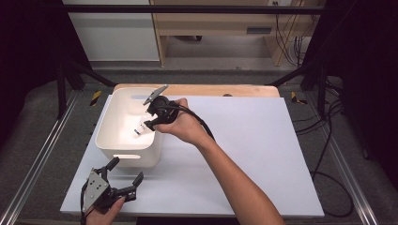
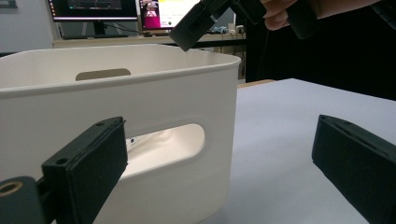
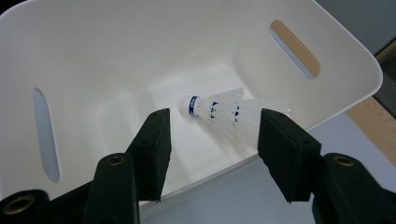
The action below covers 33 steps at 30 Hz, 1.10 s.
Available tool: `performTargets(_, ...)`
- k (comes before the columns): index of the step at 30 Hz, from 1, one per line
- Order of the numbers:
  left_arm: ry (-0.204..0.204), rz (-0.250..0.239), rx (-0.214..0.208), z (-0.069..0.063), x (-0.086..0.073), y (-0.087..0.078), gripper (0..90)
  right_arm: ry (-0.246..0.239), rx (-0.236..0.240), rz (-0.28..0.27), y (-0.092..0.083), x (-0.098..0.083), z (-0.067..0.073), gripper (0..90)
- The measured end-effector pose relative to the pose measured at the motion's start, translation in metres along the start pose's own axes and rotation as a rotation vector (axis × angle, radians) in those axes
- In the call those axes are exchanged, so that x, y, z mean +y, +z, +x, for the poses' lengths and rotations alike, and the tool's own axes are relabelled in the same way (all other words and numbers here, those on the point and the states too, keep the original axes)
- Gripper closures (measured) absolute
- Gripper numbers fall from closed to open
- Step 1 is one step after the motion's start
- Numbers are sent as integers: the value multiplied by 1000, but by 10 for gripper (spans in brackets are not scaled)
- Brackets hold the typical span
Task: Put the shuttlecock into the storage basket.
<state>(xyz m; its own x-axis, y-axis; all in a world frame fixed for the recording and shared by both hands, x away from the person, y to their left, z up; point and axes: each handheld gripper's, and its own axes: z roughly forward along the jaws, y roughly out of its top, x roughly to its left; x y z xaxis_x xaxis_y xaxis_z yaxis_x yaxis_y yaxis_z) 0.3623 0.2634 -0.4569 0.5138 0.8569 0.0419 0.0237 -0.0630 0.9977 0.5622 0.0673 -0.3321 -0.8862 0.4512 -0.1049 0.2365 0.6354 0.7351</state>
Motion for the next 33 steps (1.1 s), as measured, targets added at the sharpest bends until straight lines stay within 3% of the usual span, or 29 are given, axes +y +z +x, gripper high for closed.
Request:
performTargets(13, 0, 0, 1, 0, 0, 0, 35, 46, 19, -61, -13, -2, -2, 404)
performTargets(33, -6, -2, 9, 2, 0, -1, 35, 73, 35, -82, -19, -2, -5, 350)
